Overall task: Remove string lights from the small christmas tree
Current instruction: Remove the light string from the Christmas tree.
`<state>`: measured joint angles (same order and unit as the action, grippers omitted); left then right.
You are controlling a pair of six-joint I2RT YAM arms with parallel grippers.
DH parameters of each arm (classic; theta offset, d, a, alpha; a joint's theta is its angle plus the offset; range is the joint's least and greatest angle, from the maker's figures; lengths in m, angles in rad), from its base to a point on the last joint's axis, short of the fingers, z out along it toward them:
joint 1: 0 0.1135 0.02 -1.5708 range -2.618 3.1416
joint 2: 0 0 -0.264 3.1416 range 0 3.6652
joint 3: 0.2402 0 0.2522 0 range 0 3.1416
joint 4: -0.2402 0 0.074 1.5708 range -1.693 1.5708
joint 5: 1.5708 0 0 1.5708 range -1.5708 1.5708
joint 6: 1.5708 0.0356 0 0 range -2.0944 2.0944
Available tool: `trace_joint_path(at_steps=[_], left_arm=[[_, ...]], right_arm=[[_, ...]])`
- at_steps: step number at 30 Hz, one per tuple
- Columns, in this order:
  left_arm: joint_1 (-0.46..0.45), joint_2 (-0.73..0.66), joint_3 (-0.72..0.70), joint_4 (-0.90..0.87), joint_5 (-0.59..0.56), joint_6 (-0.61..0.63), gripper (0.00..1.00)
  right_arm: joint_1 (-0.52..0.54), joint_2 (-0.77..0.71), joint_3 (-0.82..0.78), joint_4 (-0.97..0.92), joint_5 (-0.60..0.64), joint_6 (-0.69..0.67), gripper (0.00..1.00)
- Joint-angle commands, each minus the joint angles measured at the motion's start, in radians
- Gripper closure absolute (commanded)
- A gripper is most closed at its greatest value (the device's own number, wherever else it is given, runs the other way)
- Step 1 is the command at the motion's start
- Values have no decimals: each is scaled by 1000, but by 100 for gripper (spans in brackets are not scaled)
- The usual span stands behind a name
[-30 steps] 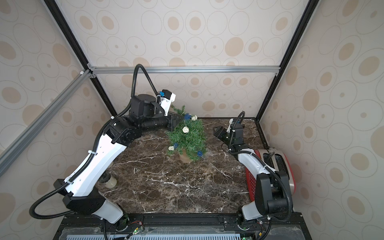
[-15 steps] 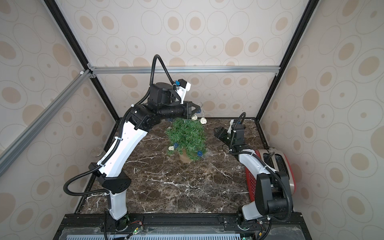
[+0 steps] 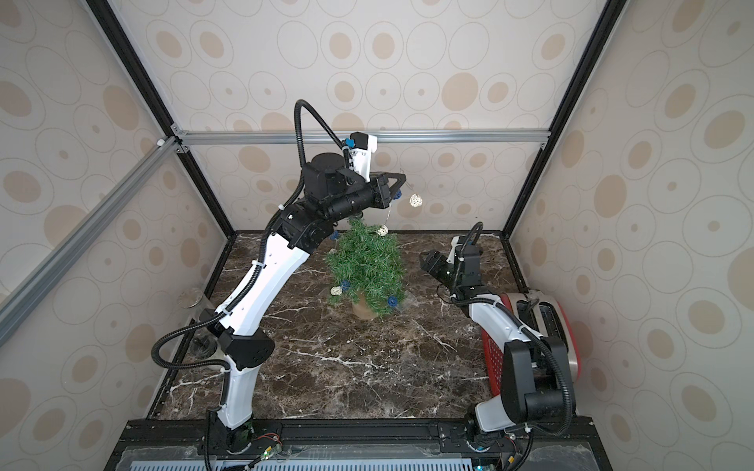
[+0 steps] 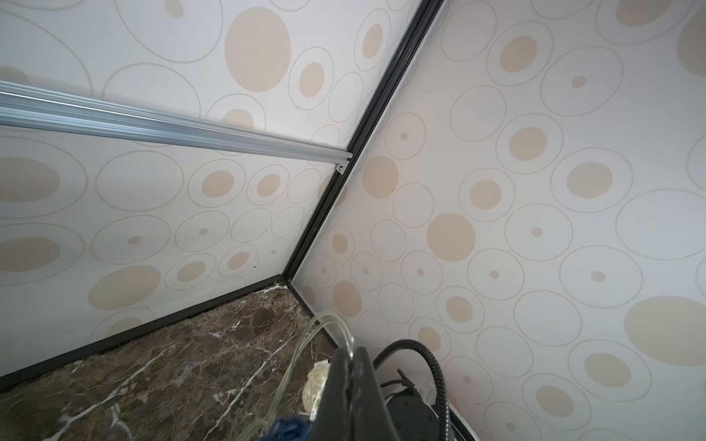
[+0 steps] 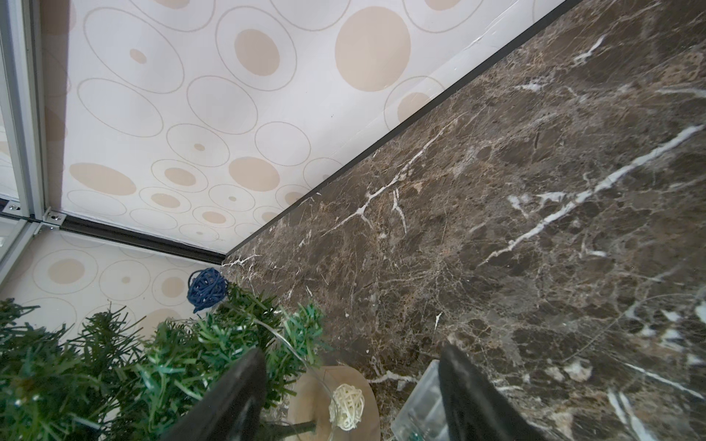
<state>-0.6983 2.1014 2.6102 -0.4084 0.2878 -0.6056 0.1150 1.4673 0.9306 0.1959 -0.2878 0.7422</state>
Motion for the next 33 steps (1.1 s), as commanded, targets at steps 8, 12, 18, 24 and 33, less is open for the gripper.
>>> trace_joint_path(at_steps=[8,12,18,24,33], left_arm=[[30,115,94,189,210,-245,100],[16,65,20,180,233,-214,100],[12,-16,-28,159,213,-167,100],[13,-26,-49,167,214,-172,100],[13,-25,-56,176,221,-185,100]], right_arm=[[-24,-18,-23,42,-50,3,26],[-23,-6,-23,154,-210,-12,28],[-21,-133,-159,506,-268,0,26],[82,-145,-51,620,-387,-44,23],[123,31,140,760,-387,44,22]])
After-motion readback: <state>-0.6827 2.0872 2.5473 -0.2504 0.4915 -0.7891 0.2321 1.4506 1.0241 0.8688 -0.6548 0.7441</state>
